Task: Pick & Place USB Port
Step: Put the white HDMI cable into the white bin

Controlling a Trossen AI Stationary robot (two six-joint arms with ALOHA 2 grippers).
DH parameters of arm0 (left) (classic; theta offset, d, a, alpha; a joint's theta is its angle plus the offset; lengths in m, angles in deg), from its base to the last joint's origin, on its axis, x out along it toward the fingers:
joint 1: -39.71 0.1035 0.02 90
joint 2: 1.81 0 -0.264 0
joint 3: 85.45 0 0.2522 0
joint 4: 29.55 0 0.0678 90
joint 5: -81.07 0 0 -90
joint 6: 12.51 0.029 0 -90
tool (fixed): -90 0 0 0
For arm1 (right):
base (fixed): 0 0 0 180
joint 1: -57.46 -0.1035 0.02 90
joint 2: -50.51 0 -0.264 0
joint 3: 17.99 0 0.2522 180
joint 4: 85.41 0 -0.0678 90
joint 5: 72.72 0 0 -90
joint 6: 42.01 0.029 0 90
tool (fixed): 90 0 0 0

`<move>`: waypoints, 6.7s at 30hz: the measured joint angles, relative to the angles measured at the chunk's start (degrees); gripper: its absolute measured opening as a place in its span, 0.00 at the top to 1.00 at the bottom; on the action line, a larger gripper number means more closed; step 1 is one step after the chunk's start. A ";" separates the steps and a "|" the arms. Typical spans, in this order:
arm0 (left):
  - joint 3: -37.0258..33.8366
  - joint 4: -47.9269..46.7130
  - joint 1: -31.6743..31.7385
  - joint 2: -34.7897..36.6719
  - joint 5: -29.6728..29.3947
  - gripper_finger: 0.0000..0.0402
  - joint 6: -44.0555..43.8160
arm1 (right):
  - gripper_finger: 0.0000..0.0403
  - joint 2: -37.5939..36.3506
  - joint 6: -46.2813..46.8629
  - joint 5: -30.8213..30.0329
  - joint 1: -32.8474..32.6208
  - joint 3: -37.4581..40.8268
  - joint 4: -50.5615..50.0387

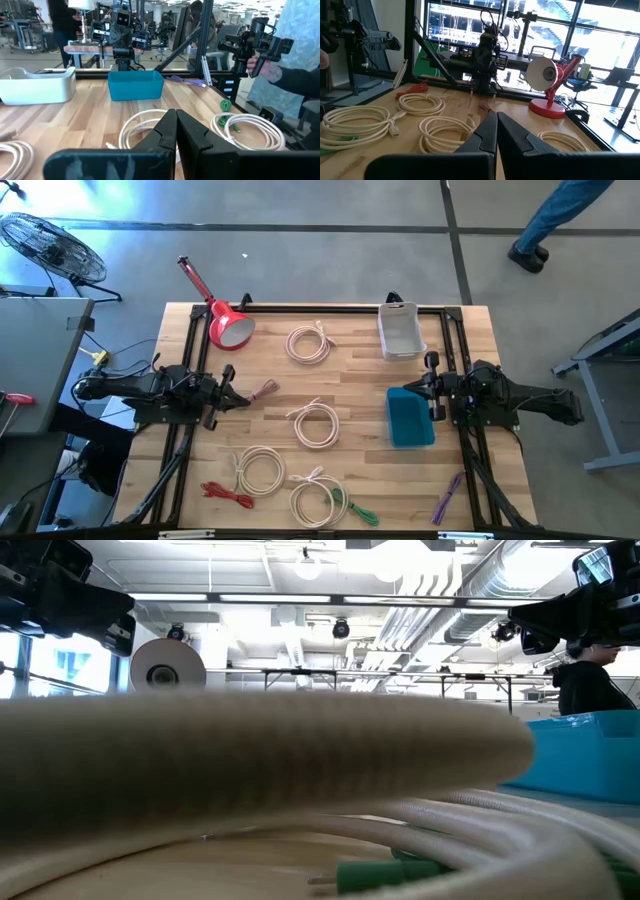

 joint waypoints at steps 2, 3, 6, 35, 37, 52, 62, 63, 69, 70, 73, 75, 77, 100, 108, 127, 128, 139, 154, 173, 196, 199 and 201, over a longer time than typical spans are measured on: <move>0.00 0.02 0.00 0.00 0.00 1.00 0.00 | 1.00 0.00 0.00 0.01 0.00 0.00 -0.02; 0.00 0.02 0.00 0.00 0.00 1.00 0.00 | 1.00 0.00 0.02 0.02 0.00 0.00 -0.02; 0.00 0.04 0.00 0.00 0.00 1.00 0.00 | 1.00 0.01 0.23 0.02 0.00 0.01 -0.01; 0.00 0.02 0.00 0.00 -4.46 1.00 0.04 | 1.00 0.00 5.90 -0.48 0.00 0.00 -0.81; 0.00 0.04 0.00 0.00 -4.48 1.00 0.04 | 1.00 0.00 5.84 -1.05 0.00 0.00 -0.86; 0.00 -0.45 0.00 0.00 -7.97 1.00 0.06 | 1.00 0.02 4.77 -6.49 0.01 0.01 -2.28; 0.00 0.20 0.00 -0.02 -16.84 1.00 7.65 | 1.00 0.08 3.02 -10.59 0.00 -0.08 -2.83; 0.00 0.22 0.00 -0.02 -17.24 1.00 7.69 | 1.00 0.36 3.37 -10.62 0.00 -0.24 -2.94; 0.02 0.17 0.00 -0.02 -17.75 1.00 10.28 | 1.00 6.11 3.12 -10.35 0.00 -6.65 -5.24; 0.02 0.17 0.00 -0.02 -17.82 1.00 11.50 | 1.00 7.73 2.99 -10.55 0.00 -8.08 -5.61; 0.02 0.51 0.00 -0.02 -18.05 1.00 14.99 | 1.00 13.72 2.54 -10.54 0.00 -12.92 -5.36; 0.00 0.95 0.00 -0.02 -18.28 1.00 17.29 | 1.00 18.74 1.55 -10.56 0.00 -16.29 -5.58; 0.00 1.02 0.00 -0.02 -18.42 1.00 19.33 | 1.00 24.60 0.41 -10.70 0.00 -19.64 -5.73; 0.04 0.28 0.00 -0.02 -17.51 1.00 25.28 | 0.81 77.16 0.03 -14.16 3.48 -61.63 -26.18; 0.04 0.28 0.00 -0.02 -17.57 1.00 28.59 | 0.58 89.48 -5.68 -17.34 4.25 -70.43 -26.12; 0.00 0.35 0.00 -0.02 -18.56 0.93 28.39 | 0.53 110.11 -18.21 -12.76 9.14 -82.19 -26.16; 0.00 0.35 0.00 -0.02 -18.56 0.93 28.39 | 0.53 110.73 -18.21 -12.70 9.50 -82.49 -26.17; 0.02 0.09 0.00 -0.02 -18.56 0.93 28.67 | 0.53 115.22 -17.32 -9.19 11.83 -83.30 -22.15; 0.02 -0.02 0.00 -0.02 -18.86 0.93 28.80 | 0.53 119.79 -18.21 -7.25 10.73 -83.32 -19.67; 0.02 -0.15 0.00 -0.01 -18.56 0.93 28.61 | 0.53 120.50 -16.16 -8.03 12.31 -83.30 -21.20; 0.02 -0.42 0.00 -0.01 -15.31 0.93 28.39 | 0.62 130.14 -7.06 -12.55 9.23 -95.87 -25.87; 0.02 -0.63 0.00 0.00 -14.49 0.93 28.39 | 0.74 130.22 -7.11 -13.67 9.05 -96.68 -26.09; 0.02 -0.63 0.00 -0.02 -14.49 0.93 28.41 | 0.86 130.22 -7.17 -14.93 8.97 -97.06 -26.12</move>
